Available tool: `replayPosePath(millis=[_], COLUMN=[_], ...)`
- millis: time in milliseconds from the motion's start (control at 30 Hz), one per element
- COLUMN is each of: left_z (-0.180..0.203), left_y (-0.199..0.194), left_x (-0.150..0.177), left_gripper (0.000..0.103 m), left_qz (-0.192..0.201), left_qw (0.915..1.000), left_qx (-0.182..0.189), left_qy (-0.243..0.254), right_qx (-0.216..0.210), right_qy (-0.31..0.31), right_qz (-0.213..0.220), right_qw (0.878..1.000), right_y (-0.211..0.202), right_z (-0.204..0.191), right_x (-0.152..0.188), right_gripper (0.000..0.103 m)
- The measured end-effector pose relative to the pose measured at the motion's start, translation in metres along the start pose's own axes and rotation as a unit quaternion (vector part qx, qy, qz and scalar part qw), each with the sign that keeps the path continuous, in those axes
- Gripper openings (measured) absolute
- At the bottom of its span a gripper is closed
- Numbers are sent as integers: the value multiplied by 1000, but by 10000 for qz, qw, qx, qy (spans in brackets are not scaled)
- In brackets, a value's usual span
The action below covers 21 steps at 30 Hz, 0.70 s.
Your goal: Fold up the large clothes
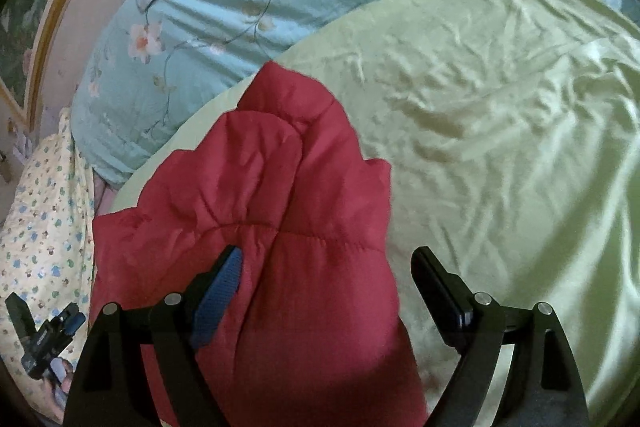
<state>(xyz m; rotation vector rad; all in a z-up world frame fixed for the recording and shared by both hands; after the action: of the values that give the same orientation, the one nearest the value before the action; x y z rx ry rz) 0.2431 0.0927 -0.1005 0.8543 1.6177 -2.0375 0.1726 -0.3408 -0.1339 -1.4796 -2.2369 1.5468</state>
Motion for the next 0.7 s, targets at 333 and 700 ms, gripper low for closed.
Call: replayPosePath(millis=[333, 700], left_z=[35, 54], left_y=[-3, 1], left_x=[5, 9], left_gripper=[78, 78], left_qz=[-106, -229], left_qw=[9986, 9953], left_qx=[251, 172], left_qy=[447, 924], right_qx=[43, -78], right_qy=[-610, -2062], right_qz=[557, -19], right_qw=[9966, 9785], right_y=[-42, -6], right_z=[-37, -118], right_x=[13, 64], right_gripper=[88, 87])
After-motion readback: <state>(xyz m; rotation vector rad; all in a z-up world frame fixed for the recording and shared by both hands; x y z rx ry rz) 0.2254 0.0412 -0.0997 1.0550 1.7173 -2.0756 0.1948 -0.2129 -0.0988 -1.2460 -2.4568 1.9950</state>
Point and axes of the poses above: each gripper's, at about its wrist camera, not at the fingertips, and y roughly the way its jaws point, z to its right, x to its underside, the point moved 2 cm from there along y, roughly the way its jaws point, and after that the axes turned 10 degrees about y, right-handed, at the moved point
